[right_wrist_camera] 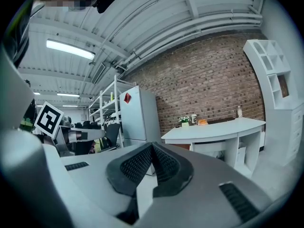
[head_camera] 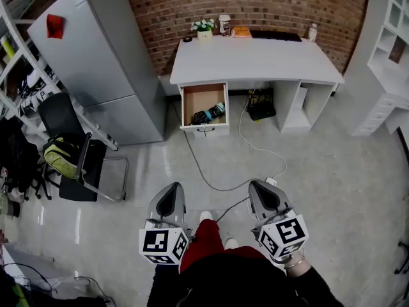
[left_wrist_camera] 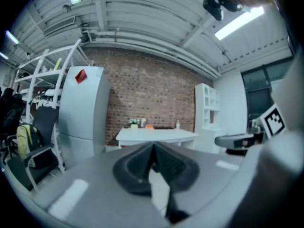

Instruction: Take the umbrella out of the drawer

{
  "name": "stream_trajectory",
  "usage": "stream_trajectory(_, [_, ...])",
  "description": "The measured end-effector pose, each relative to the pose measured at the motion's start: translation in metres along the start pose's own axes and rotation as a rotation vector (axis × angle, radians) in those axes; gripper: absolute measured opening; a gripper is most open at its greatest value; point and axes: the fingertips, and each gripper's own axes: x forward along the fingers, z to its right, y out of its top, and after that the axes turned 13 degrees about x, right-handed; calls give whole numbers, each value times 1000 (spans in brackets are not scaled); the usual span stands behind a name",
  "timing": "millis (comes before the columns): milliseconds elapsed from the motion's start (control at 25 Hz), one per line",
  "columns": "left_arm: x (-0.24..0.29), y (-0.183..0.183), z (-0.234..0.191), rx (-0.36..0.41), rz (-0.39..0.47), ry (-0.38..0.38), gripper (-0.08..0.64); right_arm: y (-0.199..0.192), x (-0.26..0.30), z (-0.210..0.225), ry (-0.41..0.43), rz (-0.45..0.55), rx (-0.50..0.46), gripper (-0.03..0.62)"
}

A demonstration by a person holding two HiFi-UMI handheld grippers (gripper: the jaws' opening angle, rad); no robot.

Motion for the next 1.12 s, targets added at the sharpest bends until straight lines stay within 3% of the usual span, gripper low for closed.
stream_trajectory(600, [74, -7, -22, -9, -7, -46, 3, 7, 60, 31, -33, -23, 24, -2])
stream_trajectory(1120, [189, -41, -107, -53, -68, -130, 4, 3, 204, 39, -69, -108, 43, -2])
